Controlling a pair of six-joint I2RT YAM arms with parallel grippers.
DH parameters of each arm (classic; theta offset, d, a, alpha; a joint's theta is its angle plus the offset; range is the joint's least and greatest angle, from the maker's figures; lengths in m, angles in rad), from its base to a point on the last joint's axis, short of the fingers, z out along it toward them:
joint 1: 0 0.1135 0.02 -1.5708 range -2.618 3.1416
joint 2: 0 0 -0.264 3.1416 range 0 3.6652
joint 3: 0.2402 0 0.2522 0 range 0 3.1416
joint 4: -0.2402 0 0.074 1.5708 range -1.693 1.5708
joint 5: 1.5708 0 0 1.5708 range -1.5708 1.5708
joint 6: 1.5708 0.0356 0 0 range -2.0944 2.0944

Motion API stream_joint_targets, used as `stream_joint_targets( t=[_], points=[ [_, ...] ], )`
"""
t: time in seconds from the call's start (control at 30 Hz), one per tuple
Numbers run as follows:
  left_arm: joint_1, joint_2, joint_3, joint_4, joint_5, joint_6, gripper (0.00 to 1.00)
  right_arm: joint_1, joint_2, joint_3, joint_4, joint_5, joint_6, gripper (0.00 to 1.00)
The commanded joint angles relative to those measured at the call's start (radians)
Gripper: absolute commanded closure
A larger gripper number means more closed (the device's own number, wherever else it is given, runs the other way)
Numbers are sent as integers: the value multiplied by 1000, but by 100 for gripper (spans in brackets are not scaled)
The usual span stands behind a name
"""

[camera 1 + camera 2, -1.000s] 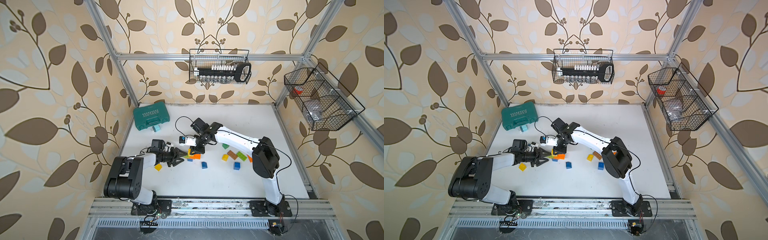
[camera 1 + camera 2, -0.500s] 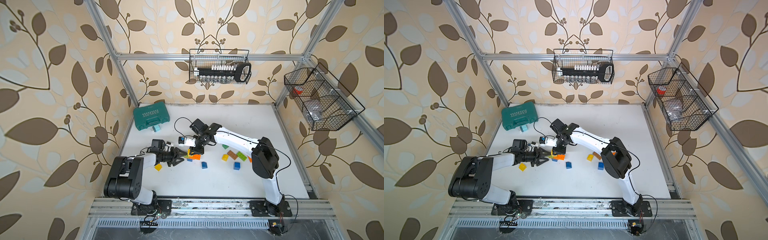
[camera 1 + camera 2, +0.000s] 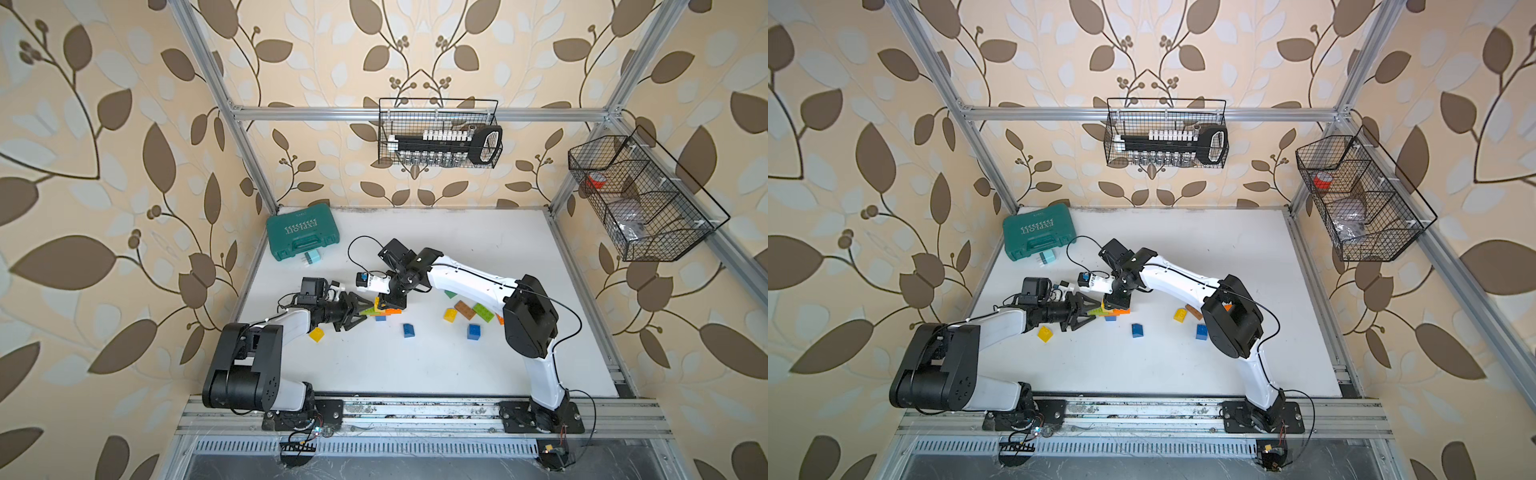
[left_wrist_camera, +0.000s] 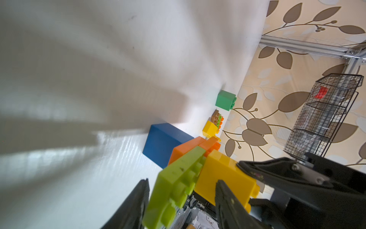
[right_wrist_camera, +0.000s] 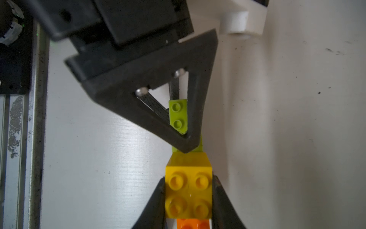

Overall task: Assemble a fork with lego
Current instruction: Assemble the lego brick with the lego brick.

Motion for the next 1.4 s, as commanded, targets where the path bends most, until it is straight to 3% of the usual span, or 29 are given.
stream_joint_targets(
  t=[0.0,0.3,0.67,1.0,1.37],
  points=[
    [-7,-14,11,-34,-17,25,44,7,-11,-32,-17,13,1,77],
    [-7,21,36,-55,-37,60,48,5,20,-3,-136,-45,-77,79],
    [-7,64,27,-33,-38,51,49,8,38,-28,-171,-26,-116,80],
    [-7,37,43,-65,-41,54,46,8,51,-142,-117,82,-62,84],
    [6,-84,71,-160,-81,82,42,17,162,-75,-231,209,-19,84]
  ],
)
